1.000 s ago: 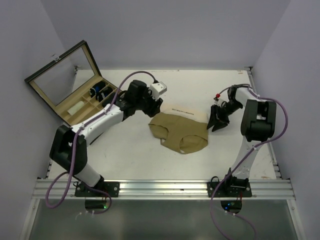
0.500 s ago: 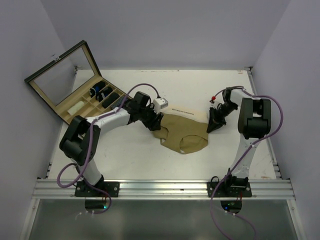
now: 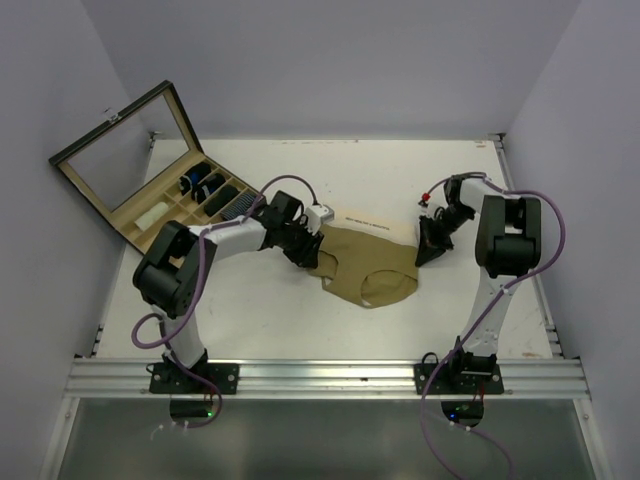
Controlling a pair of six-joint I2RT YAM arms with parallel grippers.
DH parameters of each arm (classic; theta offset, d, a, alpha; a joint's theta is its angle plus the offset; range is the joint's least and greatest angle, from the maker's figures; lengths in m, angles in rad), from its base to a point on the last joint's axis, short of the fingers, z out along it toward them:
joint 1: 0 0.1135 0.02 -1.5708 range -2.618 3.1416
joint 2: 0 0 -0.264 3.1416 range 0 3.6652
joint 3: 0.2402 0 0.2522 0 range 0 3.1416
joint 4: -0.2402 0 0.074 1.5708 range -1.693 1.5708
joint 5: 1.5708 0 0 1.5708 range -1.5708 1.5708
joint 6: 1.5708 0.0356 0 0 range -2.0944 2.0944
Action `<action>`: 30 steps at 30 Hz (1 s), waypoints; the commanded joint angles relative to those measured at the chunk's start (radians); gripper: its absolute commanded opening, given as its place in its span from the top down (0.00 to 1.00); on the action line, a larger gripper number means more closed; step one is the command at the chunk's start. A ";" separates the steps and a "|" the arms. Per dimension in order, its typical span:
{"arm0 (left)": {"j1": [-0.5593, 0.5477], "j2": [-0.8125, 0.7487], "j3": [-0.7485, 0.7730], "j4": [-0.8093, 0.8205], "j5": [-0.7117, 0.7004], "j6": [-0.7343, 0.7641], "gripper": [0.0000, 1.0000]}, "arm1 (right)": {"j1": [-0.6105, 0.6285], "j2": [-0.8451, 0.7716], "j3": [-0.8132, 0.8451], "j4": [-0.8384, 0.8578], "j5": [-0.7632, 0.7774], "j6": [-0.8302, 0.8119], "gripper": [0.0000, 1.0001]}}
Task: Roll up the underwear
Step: Flatten the underwear
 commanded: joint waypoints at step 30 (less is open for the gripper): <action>0.035 -0.256 0.007 -0.106 0.152 0.244 0.33 | 0.059 -0.116 0.277 -0.097 -0.106 -0.129 0.82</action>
